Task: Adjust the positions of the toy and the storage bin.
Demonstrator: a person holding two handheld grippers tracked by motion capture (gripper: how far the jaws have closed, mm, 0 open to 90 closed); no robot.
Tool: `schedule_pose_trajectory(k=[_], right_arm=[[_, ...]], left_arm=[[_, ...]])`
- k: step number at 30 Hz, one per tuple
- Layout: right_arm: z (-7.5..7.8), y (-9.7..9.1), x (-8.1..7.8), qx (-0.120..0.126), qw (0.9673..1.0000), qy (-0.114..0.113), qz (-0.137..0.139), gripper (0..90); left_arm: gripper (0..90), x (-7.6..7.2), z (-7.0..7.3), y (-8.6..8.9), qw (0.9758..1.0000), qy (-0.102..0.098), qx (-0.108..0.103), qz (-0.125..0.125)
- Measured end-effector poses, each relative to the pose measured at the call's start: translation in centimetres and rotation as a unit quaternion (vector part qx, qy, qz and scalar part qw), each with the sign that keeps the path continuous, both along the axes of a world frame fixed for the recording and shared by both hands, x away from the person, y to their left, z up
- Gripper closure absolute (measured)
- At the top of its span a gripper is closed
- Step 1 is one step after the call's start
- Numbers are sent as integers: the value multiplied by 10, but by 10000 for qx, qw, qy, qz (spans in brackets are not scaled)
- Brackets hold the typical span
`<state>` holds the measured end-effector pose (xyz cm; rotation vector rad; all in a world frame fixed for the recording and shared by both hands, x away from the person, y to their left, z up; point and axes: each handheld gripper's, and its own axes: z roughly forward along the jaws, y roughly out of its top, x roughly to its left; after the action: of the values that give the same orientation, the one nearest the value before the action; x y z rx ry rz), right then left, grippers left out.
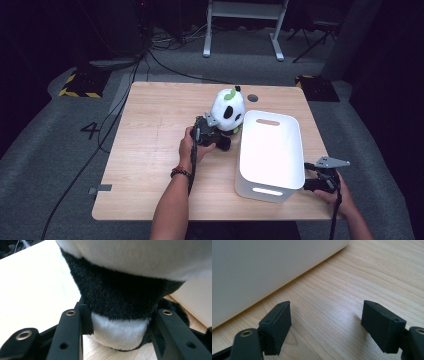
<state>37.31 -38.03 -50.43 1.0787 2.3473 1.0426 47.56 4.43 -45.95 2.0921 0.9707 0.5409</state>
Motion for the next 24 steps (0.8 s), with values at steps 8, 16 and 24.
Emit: schedule_pose_trajectory(k=[8,16,24], right_arm=[[0,-1,0,-7,10000,0,23,238],[0,1,0,25,10000,19,-40,234],[0,1,0,33,10000,37,-83,230]], left_arm=[[621,-4,4,18,9996,-89,-210,165],[621,-14,16,40,9985,-309,-326,306],[618,-24,25,52,9977,-445,-392,320]])
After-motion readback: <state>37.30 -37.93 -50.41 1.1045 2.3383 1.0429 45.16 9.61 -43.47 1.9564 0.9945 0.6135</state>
